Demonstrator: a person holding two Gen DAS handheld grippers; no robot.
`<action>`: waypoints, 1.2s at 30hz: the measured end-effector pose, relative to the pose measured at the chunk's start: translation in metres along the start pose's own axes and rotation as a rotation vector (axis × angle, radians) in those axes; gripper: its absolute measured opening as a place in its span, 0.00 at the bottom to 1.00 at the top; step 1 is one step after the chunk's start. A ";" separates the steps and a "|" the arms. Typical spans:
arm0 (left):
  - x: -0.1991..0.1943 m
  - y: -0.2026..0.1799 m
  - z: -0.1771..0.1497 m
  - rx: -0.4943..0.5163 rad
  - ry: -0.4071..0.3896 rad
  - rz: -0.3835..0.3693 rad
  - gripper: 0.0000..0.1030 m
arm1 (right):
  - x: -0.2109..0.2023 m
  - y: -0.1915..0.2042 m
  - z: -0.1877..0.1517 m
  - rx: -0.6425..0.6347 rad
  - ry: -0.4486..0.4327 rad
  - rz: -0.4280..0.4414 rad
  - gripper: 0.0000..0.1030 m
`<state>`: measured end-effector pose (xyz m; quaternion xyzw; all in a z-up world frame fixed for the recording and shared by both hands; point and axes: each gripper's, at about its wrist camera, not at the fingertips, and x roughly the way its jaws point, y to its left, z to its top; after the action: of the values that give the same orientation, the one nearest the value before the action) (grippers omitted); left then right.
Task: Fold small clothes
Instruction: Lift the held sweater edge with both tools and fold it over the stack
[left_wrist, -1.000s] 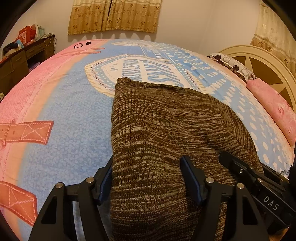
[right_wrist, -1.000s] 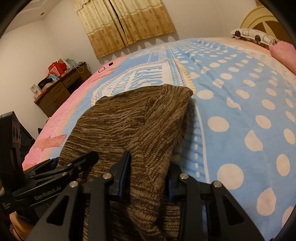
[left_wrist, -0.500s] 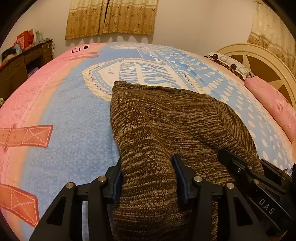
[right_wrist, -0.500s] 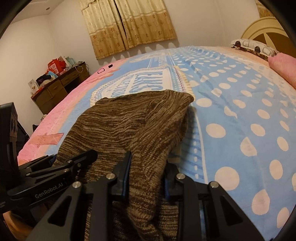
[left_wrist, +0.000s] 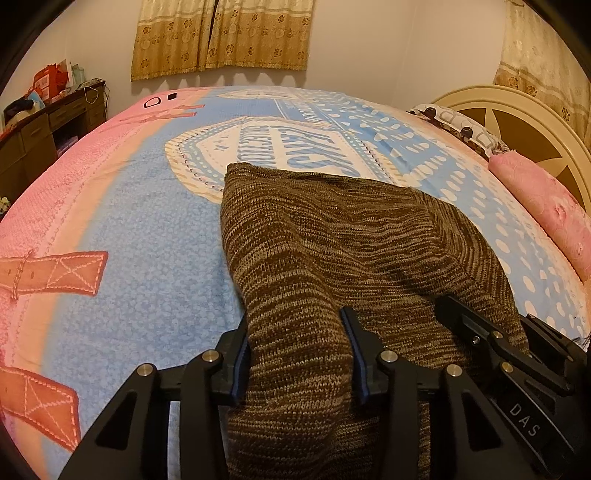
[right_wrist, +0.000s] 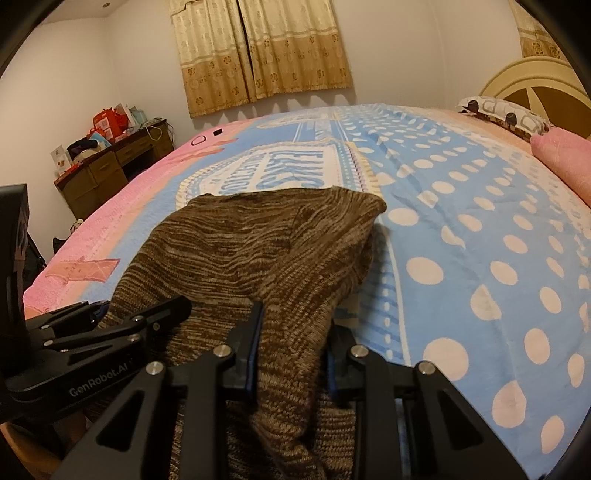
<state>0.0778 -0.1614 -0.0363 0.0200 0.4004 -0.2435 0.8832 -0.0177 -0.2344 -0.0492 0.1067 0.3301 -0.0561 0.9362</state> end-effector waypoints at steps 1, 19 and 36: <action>-0.001 0.001 0.000 -0.004 -0.001 -0.005 0.40 | -0.001 0.001 0.000 -0.003 -0.008 -0.001 0.27; 0.012 0.030 0.015 -0.160 0.079 -0.153 0.61 | 0.000 -0.045 0.007 0.260 0.057 0.158 0.83; 0.003 0.004 0.018 -0.022 0.036 -0.008 0.30 | 0.007 -0.008 0.015 0.066 0.060 0.051 0.26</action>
<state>0.0936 -0.1634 -0.0269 0.0129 0.4192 -0.2420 0.8750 -0.0045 -0.2455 -0.0439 0.1475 0.3532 -0.0397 0.9230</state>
